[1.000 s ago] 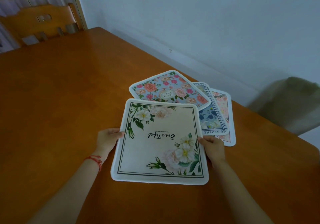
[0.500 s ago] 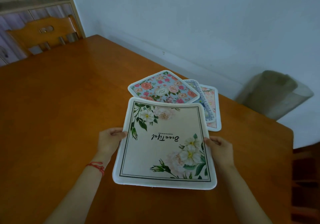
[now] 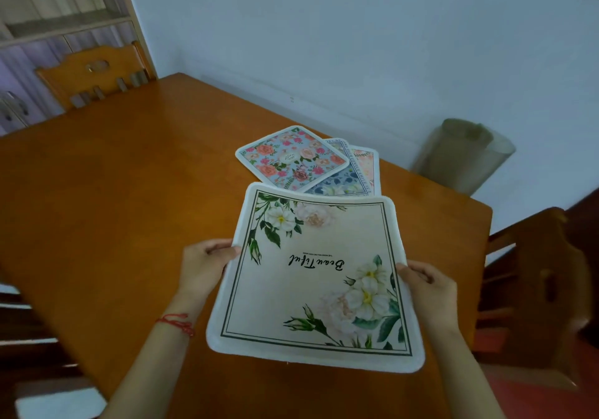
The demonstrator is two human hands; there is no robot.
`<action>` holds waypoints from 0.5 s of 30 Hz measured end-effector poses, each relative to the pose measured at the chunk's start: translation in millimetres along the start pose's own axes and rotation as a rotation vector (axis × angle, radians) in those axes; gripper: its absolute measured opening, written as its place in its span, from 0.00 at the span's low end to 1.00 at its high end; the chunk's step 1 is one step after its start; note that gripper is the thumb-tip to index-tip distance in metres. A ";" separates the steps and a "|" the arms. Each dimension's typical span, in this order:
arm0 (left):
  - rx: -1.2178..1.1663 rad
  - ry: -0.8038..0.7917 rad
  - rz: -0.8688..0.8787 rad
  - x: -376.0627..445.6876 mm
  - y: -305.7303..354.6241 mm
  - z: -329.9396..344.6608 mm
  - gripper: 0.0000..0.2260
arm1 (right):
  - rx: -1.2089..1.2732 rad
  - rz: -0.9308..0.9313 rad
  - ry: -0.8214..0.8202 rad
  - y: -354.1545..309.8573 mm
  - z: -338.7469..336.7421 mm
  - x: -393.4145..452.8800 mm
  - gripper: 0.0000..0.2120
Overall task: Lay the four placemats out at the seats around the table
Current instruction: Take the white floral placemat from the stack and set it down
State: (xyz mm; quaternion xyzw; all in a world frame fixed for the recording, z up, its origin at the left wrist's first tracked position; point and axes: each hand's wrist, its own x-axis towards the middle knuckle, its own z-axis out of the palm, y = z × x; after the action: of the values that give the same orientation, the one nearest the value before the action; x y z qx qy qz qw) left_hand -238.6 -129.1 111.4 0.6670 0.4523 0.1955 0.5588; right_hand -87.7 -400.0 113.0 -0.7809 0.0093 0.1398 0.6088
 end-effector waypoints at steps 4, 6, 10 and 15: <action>-0.035 -0.002 0.015 -39.6 -0.8 -14.8 0.09 | 0.066 -0.007 0.018 -1.3 -20.7 -43.8 0.02; -0.036 -0.004 0.025 -57.2 -1.6 -22.9 0.08 | 0.083 -0.008 0.014 -1.5 -28.7 -61.6 0.02; 0.001 -0.013 0.054 -87.5 -6.6 -39.4 0.11 | 0.109 -0.015 0.023 1.6 -41.4 -91.2 0.02; 0.001 -0.008 0.076 -119.5 -16.7 -57.9 0.11 | 0.098 -0.028 0.008 4.9 -50.4 -119.9 0.02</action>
State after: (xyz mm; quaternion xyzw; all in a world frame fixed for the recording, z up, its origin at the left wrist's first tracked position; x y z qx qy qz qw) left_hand -350.9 -194.9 142.6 0.6847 0.4244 0.2137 0.5527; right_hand -193.3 -468.0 146.9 -0.7507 0.0074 0.1275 0.6482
